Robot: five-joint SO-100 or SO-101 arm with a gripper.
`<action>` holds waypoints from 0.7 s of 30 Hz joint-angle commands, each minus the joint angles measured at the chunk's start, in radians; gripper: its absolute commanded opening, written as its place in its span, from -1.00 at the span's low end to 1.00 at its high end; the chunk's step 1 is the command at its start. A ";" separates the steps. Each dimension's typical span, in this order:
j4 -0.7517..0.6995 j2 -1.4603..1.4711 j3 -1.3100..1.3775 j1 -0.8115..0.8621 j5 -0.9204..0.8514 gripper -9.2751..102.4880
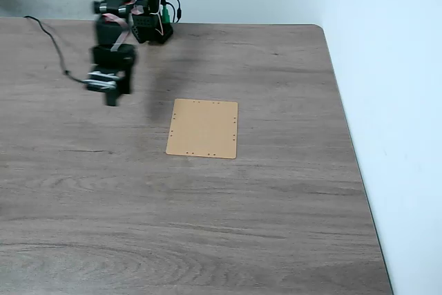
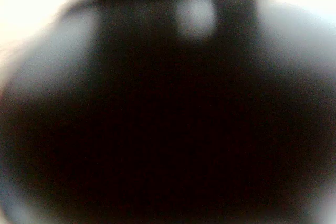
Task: Grasp a black block and then place it on the board.
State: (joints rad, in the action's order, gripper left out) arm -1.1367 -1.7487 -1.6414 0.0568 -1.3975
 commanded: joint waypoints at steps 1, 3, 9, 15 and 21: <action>0.012 0.006 0.087 -0.098 0.103 -0.83; 0.025 0.031 0.100 -0.155 0.176 -0.83; 0.173 0.117 0.101 -0.279 0.390 -0.83; 0.296 0.213 0.095 -0.370 0.586 -0.83; 0.373 0.301 0.101 -0.434 0.719 -0.83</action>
State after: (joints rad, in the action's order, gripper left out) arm -0.7839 -1.4312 -1.5800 -0.3375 -0.7072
